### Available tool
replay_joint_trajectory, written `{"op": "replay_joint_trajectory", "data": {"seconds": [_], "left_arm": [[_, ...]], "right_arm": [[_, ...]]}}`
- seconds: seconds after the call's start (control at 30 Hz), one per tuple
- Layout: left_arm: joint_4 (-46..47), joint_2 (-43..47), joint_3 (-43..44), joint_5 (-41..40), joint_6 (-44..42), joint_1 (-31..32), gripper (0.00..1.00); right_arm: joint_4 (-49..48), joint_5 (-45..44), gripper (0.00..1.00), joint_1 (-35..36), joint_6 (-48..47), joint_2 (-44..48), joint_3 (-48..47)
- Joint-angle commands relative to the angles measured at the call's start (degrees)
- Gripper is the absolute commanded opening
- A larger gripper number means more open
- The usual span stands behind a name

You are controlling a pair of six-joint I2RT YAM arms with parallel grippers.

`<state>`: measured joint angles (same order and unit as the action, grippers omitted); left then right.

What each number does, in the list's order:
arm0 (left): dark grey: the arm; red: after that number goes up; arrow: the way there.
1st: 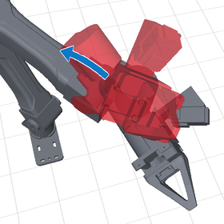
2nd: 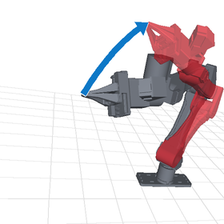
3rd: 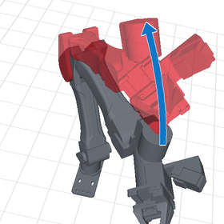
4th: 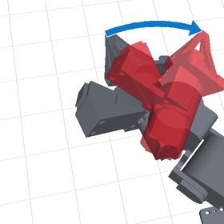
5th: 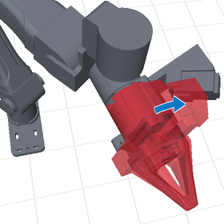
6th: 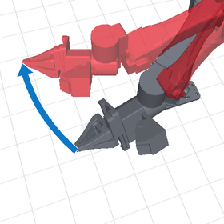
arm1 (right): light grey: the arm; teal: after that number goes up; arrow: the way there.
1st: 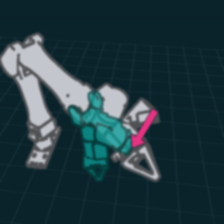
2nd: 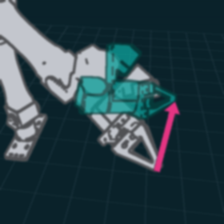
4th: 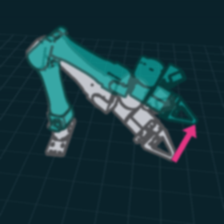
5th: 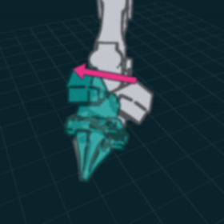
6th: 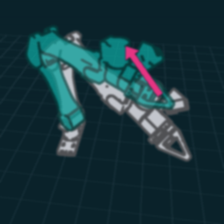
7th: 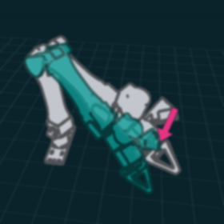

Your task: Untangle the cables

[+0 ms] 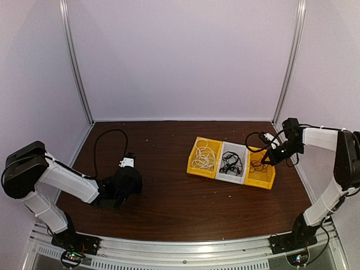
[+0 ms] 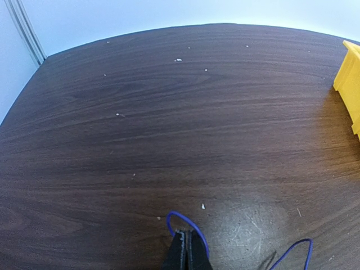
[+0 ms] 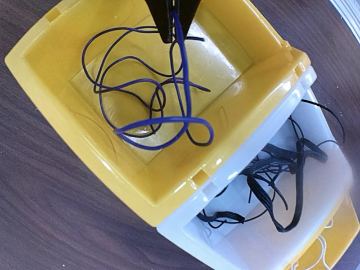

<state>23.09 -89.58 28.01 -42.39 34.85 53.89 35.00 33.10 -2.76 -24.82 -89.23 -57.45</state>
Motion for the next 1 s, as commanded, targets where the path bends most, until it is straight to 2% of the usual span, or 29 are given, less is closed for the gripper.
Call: {"op": "replay_joint_trajectory", "data": {"seconds": [0.0,0.27,0.47,0.53,0.67,0.8,0.97], "left_arm": [[1.76,0.56,0.88,-0.05,0.39,-0.19,0.0],[1.31,3.48,-0.65,-0.08,0.52,-0.19,0.0],[0.99,5.6,-0.12,2.88,-1.47,-0.21,0.0],[1.52,6.55,0.22,5.56,-3.02,-0.19,0.0],[4.32,8.47,0.85,14.15,-7.68,-0.19,0.0],[6.82,9.43,2.07,23.41,-10.12,-0.19,0.0],[10.22,10.05,3.71,36.32,-10.99,-0.19,0.0]], "right_arm": [[-0.2,-5.2,0.0,1.83,2.1,-2.24,-0.47],[2.2,-6.36,0.03,5.39,2.7,-4.83,-1.71],[5.68,-9.7,0.35,5.4,2.07,1.15,-3.22],[8.01,-10.18,0.45,5.4,1.99,3.63,-4.77],[11.9,-8.24,0.56,5.7,1.46,7.96,-9.2],[12.32,-0.01,0.59,9.06,-1.48,10.23,-10.43],[9.07,4.96,0.59,18.73,-2.83,8.76,-10.88]]}}
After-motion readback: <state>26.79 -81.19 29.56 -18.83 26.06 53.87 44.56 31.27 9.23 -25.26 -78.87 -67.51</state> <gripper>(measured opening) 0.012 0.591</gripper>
